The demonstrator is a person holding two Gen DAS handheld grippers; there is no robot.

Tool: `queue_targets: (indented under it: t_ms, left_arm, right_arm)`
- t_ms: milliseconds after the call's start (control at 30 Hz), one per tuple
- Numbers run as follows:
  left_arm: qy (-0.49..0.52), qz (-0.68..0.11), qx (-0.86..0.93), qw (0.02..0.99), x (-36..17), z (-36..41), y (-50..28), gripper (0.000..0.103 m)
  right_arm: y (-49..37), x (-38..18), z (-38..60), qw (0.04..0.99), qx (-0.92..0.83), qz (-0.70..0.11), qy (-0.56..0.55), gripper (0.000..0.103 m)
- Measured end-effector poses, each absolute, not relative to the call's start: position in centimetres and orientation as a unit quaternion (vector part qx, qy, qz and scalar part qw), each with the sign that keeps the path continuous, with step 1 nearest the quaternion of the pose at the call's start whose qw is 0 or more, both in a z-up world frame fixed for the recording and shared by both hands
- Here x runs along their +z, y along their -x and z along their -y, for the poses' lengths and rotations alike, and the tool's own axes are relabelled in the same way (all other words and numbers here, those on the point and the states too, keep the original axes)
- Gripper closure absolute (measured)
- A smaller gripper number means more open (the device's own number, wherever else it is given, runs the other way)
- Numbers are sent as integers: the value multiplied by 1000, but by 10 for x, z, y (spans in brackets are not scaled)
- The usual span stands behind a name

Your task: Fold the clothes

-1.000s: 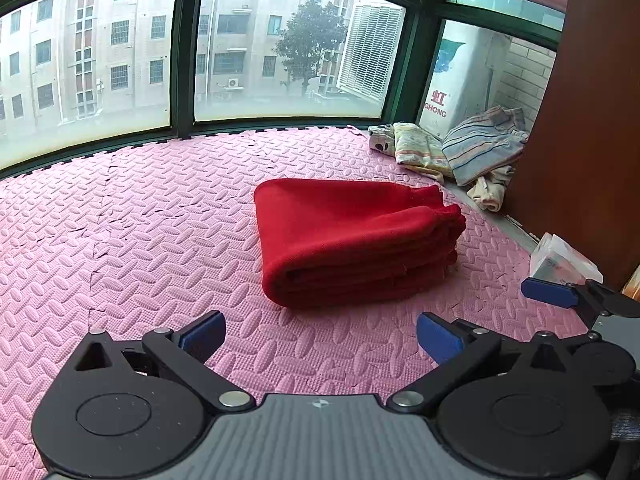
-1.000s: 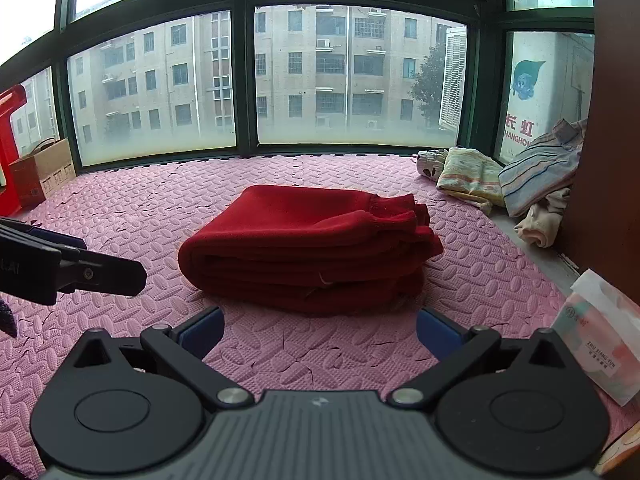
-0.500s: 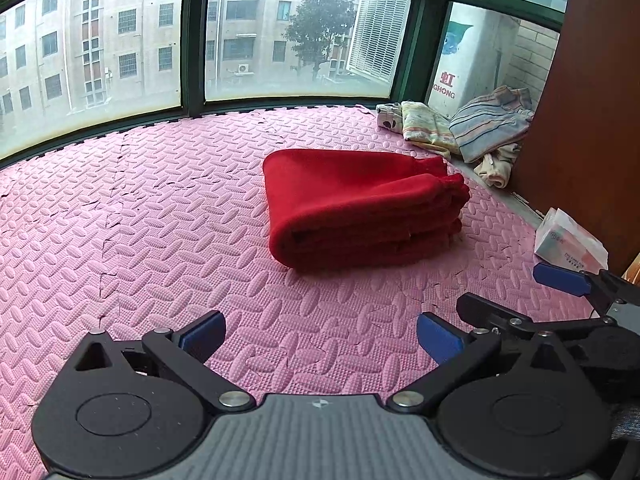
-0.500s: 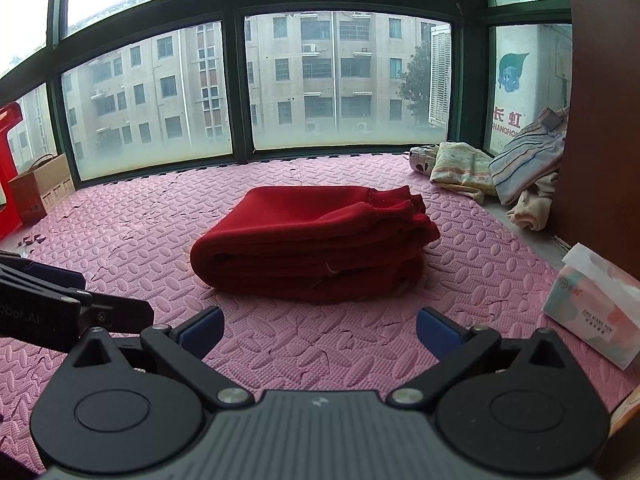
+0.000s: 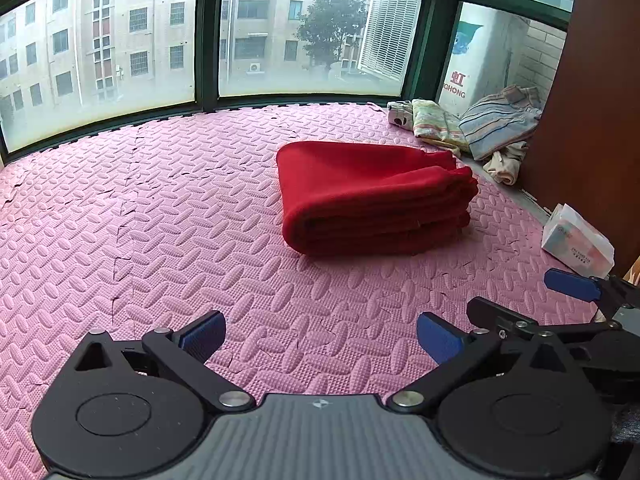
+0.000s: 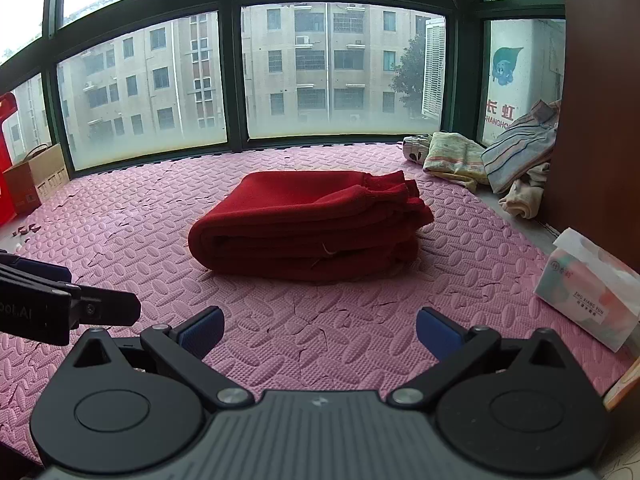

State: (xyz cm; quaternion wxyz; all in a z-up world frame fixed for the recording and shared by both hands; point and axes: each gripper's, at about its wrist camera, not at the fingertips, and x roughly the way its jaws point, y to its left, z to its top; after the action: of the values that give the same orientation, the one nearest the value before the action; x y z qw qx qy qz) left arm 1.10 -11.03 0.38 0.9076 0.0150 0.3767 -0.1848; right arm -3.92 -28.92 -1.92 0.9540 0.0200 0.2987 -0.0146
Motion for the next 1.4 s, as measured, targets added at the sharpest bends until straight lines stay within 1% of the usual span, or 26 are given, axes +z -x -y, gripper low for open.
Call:
queue_targets:
  t_ms: [500, 1400]
  left_arm:
    - [-21, -392, -179, 902, -4, 113, -17, 0]
    - [-34, -411, -177, 894, -15, 123, -56, 0]
  right_arm:
    - [31, -28, 293, 948, -19, -317, -29, 0]
    - [-11, -43, 306, 937, -23, -345, -44, 0]
